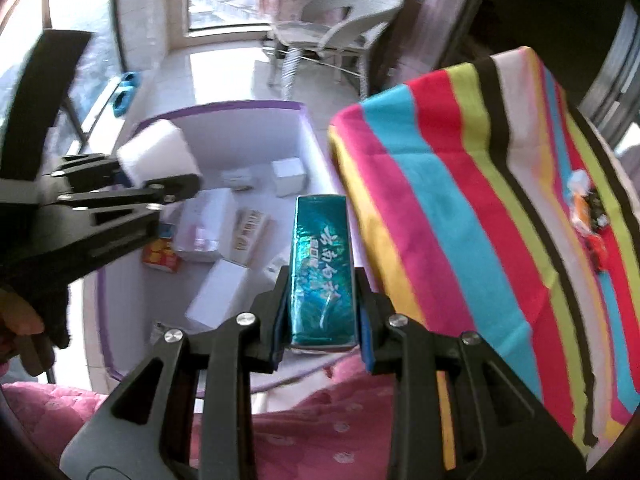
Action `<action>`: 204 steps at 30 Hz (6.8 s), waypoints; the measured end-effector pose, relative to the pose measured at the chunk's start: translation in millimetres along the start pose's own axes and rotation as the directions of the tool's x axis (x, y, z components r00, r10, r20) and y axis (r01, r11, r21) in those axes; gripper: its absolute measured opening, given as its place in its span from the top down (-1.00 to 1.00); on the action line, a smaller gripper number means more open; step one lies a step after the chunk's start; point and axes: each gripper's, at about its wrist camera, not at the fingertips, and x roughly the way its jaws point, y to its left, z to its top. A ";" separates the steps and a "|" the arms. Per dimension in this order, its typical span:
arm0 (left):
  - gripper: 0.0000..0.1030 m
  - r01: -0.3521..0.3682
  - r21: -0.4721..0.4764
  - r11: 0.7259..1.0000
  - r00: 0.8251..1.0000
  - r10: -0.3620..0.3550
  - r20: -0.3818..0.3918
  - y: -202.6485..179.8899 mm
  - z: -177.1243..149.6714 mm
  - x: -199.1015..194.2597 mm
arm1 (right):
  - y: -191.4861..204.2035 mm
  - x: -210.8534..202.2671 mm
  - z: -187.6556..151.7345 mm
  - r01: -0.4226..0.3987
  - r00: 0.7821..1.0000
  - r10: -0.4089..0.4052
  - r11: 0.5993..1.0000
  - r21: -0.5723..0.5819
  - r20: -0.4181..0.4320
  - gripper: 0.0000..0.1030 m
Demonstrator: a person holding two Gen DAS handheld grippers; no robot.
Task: Organize objects
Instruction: 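Open both tools to drop the foam block and teal box into the bin, then move both tools back to the table and grasp the rainbow strap roll with the right tool, then grasp the orange tissue pack with the left tool while the right holds the strap roll, then lift the orange pack and strap roll and carry them over the bin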
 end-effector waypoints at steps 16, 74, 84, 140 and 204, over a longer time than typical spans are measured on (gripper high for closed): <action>-0.53 0.044 0.056 0.997 0.999 -0.043 -0.009 -81.7 45.6 24.7 | -145.5 -10.0 -47.6 0.053 0.991 -0.097 0.917 0.395 0.094 -0.47; -1.00 0.223 0.363 0.905 0.973 -0.181 -0.147 -352.8 147.5 168.3 | -434.5 39.3 -91.7 0.286 0.958 -0.248 0.758 0.586 -0.147 -0.54; -1.00 0.201 0.381 0.902 0.977 -0.156 -0.147 -354.0 150.9 169.3 | -390.2 -14.8 -156.2 0.359 0.927 -0.328 0.641 0.679 -0.181 -0.54; -0.01 0.240 0.378 0.894 0.971 -0.220 -0.096 -343.4 110.8 120.2 | -390.3 0.6 -141.0 0.360 0.925 -0.335 0.621 0.696 -0.179 -0.57; -0.02 0.253 0.335 0.908 0.962 -0.274 0.017 -219.5 38.1 10.6 | -218.9 -90.2 -128.1 0.297 0.939 -0.336 0.689 0.661 -0.071 -0.21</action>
